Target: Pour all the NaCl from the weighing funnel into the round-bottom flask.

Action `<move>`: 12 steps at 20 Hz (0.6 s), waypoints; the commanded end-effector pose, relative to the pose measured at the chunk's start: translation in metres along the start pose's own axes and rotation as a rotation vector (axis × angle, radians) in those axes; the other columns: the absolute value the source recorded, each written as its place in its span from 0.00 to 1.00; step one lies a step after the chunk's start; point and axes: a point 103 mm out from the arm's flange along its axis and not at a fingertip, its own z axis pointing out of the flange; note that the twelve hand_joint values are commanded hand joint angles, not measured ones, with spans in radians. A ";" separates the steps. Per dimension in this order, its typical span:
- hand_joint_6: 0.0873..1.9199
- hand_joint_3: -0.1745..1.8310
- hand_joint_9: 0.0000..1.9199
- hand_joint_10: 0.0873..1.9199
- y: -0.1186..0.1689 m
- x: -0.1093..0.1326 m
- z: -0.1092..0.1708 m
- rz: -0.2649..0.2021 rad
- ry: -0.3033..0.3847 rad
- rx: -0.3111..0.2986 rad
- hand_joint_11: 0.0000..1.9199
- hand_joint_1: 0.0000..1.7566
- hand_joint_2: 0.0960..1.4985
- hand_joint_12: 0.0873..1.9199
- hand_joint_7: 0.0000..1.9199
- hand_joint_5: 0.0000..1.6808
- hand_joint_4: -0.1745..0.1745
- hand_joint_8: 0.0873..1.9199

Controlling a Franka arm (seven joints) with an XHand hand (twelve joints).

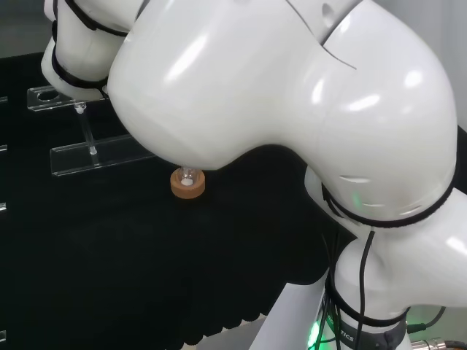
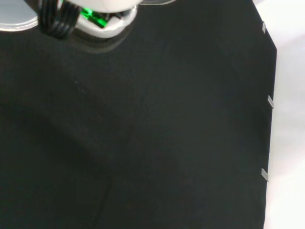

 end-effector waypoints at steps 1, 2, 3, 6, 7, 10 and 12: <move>0.15 0.31 0.61 0.03 0.000 -0.005 0.012 -0.011 0.055 -0.013 0.53 0.65 0.45 0.45 0.32 0.83 1.00 0.34; 0.15 0.31 0.61 0.03 0.000 -0.006 0.014 -0.012 0.062 -0.020 0.53 0.65 0.45 0.45 0.32 0.83 1.00 0.34; 0.15 0.31 0.61 0.03 0.001 -0.007 0.015 -0.006 0.073 -0.024 0.53 0.65 0.45 0.45 0.32 0.83 1.00 0.34; 0.15 0.31 0.61 0.03 0.000 -0.010 0.019 0.009 0.125 -0.030 0.53 0.65 0.45 0.45 0.32 0.83 1.00 0.34; 0.15 0.31 0.61 0.03 0.000 -0.013 0.021 0.010 0.151 -0.035 0.53 0.65 0.45 0.45 0.32 0.83 1.00 0.34; 0.15 0.31 0.61 0.03 0.000 -0.019 0.028 0.011 0.224 -0.054 0.53 0.65 0.45 0.45 0.32 0.83 1.00 0.34; 0.15 0.31 0.61 0.03 0.000 -0.023 0.031 0.012 0.275 -0.063 0.53 0.65 0.45 0.45 0.32 0.83 1.00 0.34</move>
